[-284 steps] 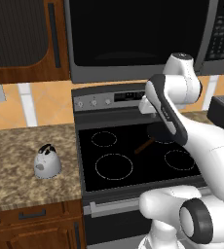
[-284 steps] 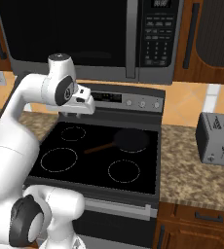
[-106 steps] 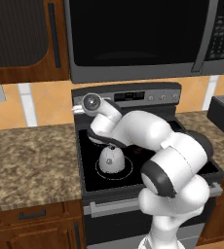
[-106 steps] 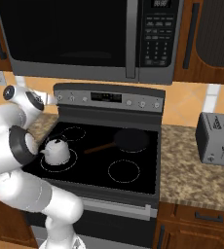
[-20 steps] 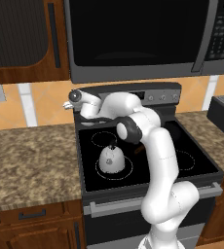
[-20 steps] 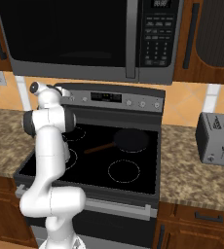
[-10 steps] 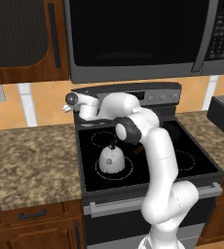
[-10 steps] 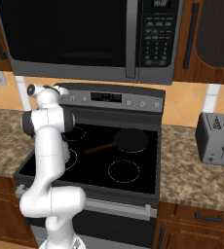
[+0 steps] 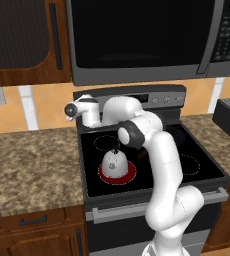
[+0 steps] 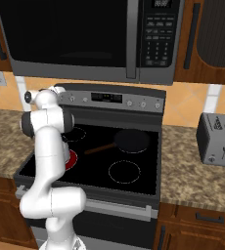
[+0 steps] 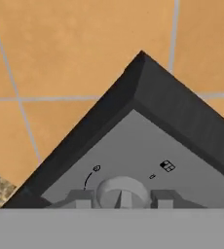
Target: Pick the kettle from the counter and place it on a stove burner. Then turn the burner on.
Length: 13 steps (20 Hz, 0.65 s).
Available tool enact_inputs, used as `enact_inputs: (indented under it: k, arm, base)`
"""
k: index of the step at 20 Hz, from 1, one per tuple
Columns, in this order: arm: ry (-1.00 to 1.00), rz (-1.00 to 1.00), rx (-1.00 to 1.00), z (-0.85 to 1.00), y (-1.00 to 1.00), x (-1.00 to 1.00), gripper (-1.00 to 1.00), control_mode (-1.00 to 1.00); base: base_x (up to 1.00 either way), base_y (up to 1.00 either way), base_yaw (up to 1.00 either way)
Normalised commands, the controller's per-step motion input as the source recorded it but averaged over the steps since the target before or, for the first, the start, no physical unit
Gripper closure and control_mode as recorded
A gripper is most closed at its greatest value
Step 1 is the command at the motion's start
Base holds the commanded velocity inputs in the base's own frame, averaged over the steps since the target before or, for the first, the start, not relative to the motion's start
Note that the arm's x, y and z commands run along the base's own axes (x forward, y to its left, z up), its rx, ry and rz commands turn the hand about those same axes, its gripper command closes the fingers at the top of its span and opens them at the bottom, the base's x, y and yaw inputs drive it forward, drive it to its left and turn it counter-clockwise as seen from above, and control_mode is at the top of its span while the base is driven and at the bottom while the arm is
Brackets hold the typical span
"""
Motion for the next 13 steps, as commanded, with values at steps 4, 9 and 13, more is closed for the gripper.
enact_inputs:
  k: [4, 9, 13]
  arm:
    - [0.00, 0.32, -0.34, 0.07, 0.07, 0.00, 1.00, -1.00]
    - [0.01, 0.00, 0.00, 0.02, 0.00, 0.01, -1.00, -1.00]
    - [-0.15, 0.00, 0.00, 0.37, 0.00, -0.11, -1.00, -1.00]
  base:
    - [0.00, 0.00, 0.00]
    - [0.00, 0.00, 0.00]
    - [0.00, 0.00, 0.00]
